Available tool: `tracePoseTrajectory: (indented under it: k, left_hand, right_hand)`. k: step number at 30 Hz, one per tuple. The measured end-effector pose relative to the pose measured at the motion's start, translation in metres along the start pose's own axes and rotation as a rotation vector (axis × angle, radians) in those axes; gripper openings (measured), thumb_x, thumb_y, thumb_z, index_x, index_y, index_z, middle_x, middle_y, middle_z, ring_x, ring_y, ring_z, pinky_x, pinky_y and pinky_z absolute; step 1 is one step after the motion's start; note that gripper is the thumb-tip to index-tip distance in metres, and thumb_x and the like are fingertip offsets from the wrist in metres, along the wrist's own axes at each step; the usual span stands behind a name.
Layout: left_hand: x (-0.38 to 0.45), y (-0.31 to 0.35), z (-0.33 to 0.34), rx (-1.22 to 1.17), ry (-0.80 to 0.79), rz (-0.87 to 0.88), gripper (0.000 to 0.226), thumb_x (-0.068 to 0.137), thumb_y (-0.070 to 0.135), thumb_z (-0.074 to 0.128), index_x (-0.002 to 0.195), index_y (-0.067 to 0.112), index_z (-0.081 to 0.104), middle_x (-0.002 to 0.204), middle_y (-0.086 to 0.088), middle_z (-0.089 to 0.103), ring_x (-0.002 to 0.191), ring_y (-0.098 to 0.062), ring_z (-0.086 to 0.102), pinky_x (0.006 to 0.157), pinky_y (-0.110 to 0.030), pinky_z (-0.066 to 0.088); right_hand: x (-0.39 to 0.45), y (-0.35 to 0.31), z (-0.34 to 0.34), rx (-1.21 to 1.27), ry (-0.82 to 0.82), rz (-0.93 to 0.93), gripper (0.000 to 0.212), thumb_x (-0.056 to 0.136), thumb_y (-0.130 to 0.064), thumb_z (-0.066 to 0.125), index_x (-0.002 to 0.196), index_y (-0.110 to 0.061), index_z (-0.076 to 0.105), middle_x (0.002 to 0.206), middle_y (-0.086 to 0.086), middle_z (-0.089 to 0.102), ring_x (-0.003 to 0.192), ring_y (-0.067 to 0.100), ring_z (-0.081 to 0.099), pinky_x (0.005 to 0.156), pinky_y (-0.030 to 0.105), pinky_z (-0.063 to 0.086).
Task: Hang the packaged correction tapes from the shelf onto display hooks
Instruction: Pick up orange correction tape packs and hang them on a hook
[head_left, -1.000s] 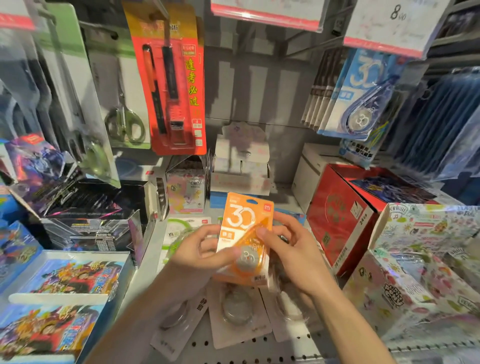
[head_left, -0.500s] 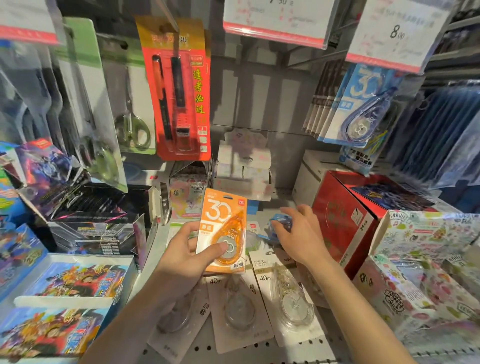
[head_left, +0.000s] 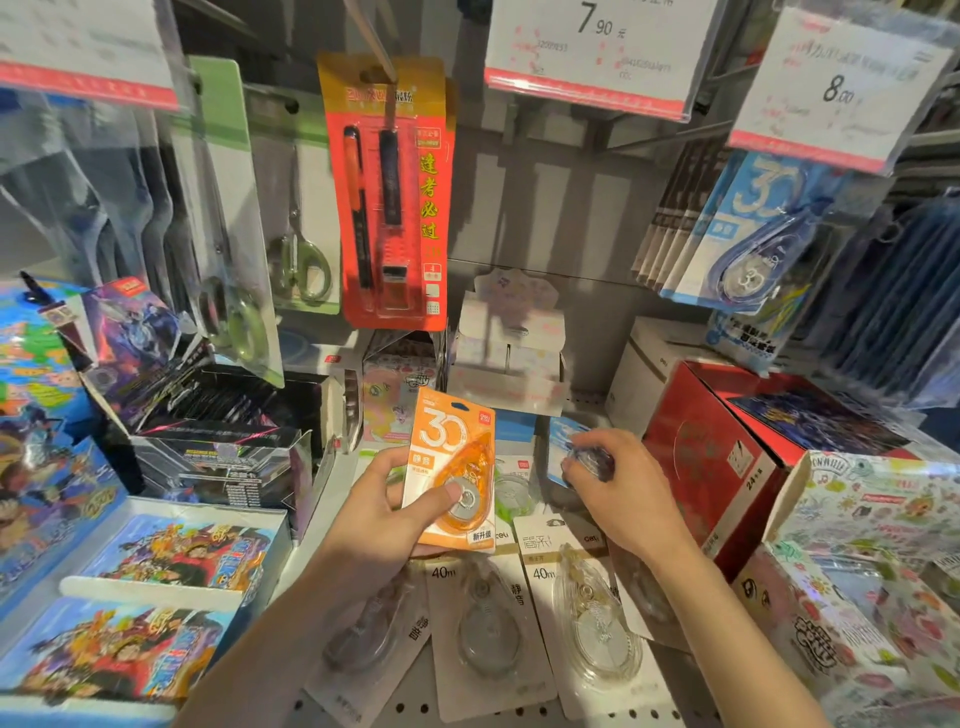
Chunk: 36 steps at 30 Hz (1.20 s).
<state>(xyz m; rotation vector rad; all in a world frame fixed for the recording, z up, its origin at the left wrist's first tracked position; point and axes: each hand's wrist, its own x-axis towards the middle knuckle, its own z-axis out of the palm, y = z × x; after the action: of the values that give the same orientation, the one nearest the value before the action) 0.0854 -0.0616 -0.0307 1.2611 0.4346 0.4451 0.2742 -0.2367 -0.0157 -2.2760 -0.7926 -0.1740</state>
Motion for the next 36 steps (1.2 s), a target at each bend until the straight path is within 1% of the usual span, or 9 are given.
tracePoseTrajectory:
  k: [3, 7, 14, 17, 21, 24, 28, 32, 36]
  left_hand:
    - [0.003, -0.001, 0.006, -0.004, 0.003, -0.022, 0.036, 0.089, 0.010, 0.075, 0.119, 0.016, 0.056, 0.094, -0.012, 0.082, 0.084, -0.027, 0.080, 0.062, -0.033, 0.064]
    - [0.006, -0.004, 0.015, -0.029, 0.000, -0.045, 0.037, 0.088, 0.010, 0.076, 0.119, 0.015, 0.059, 0.096, -0.011, 0.082, 0.086, -0.026, 0.080, 0.064, -0.033, 0.064]
    - [0.006, -0.005, 0.023, -0.045, 0.020, -0.042, 0.044, 0.082, 0.008, 0.081, 0.120, 0.013, 0.061, 0.103, -0.015, 0.081, 0.094, -0.037, 0.078, 0.089, -0.058, 0.059]
    - [0.004, -0.005, 0.019, -0.027, 0.051, -0.018, 0.040, 0.083, 0.002, 0.079, 0.116, 0.014, 0.060, 0.098, -0.013, 0.082, 0.088, -0.032, 0.080, 0.076, -0.046, 0.064]
    - [0.000, -0.002, 0.013, -0.070, 0.068, 0.024, 0.036, 0.084, -0.006, 0.074, 0.113, 0.011, 0.058, 0.091, -0.012, 0.082, 0.074, -0.023, 0.080, 0.054, -0.028, 0.059]
    - [-0.005, 0.003, 0.008, -0.102, 0.047, 0.064, 0.037, 0.084, -0.006, 0.074, 0.113, 0.010, 0.057, 0.092, -0.013, 0.082, 0.074, -0.023, 0.080, 0.054, -0.028, 0.059]
    - [-0.011, 0.009, 0.006, -0.111, 0.026, 0.138, 0.043, 0.080, 0.002, 0.077, 0.117, 0.011, 0.056, 0.097, -0.013, 0.082, 0.084, -0.025, 0.080, 0.062, -0.028, 0.061]
    - [-0.017, 0.013, 0.012, -0.102, -0.011, 0.203, 0.049, 0.073, 0.018, 0.077, 0.118, 0.011, 0.057, 0.100, -0.014, 0.081, 0.088, -0.024, 0.080, 0.066, -0.029, 0.062]
    - [-0.022, 0.024, 0.026, -0.061, -0.046, 0.253, 0.046, 0.076, 0.020, 0.075, 0.119, 0.015, 0.059, 0.098, -0.013, 0.081, 0.080, -0.019, 0.079, 0.061, -0.025, 0.060]
  right_hand:
    - [-0.020, -0.007, -0.012, 0.183, 0.021, -0.097, 0.023, 0.089, -0.023, 0.073, 0.112, -0.028, 0.071, 0.125, -0.014, 0.063, 0.114, -0.001, 0.060, 0.099, 0.024, 0.048]
    - [-0.048, -0.020, -0.018, 0.376, -0.057, -0.184, 0.044, 0.087, -0.015, 0.075, 0.125, -0.034, 0.064, 0.131, -0.022, 0.060, 0.123, -0.005, 0.058, 0.095, 0.008, 0.045]
    - [-0.066, -0.038, -0.010, 0.505, -0.235, -0.174, 0.074, 0.079, -0.007, 0.084, 0.141, -0.033, 0.052, 0.147, -0.009, 0.054, 0.134, 0.009, 0.056, 0.112, 0.038, 0.047]
    - [-0.068, -0.043, -0.009, 0.502, -0.244, -0.176, 0.070, 0.078, -0.024, 0.084, 0.138, -0.040, 0.053, 0.146, -0.016, 0.053, 0.133, 0.004, 0.055, 0.111, 0.035, 0.048]
    - [-0.064, -0.047, -0.012, 0.501, -0.193, -0.118, 0.067, 0.083, -0.039, 0.083, 0.140, -0.047, 0.048, 0.139, -0.032, 0.054, 0.123, -0.014, 0.054, 0.094, 0.005, 0.045]
    - [-0.057, -0.052, -0.010, 0.628, -0.262, 0.041, 0.070, 0.081, -0.029, 0.085, 0.141, -0.035, 0.049, 0.118, -0.016, 0.070, 0.099, -0.004, 0.072, 0.078, 0.015, 0.056]
    - [-0.053, -0.058, -0.011, 0.794, -0.310, 0.118, 0.061, 0.063, -0.034, 0.088, 0.119, -0.022, 0.066, 0.079, -0.004, 0.077, 0.073, 0.013, 0.078, 0.063, 0.023, 0.059]
    - [-0.059, -0.057, -0.020, 0.893, -0.267, 0.157, 0.066, 0.058, -0.030, 0.091, 0.116, -0.016, 0.064, 0.089, 0.004, 0.080, 0.082, 0.028, 0.080, 0.066, 0.034, 0.063]
    - [-0.060, -0.058, -0.050, 0.867, -0.248, 0.093, 0.048, 0.079, -0.007, 0.084, 0.119, -0.013, 0.058, 0.099, 0.006, 0.082, 0.087, 0.023, 0.080, 0.067, 0.026, 0.061]
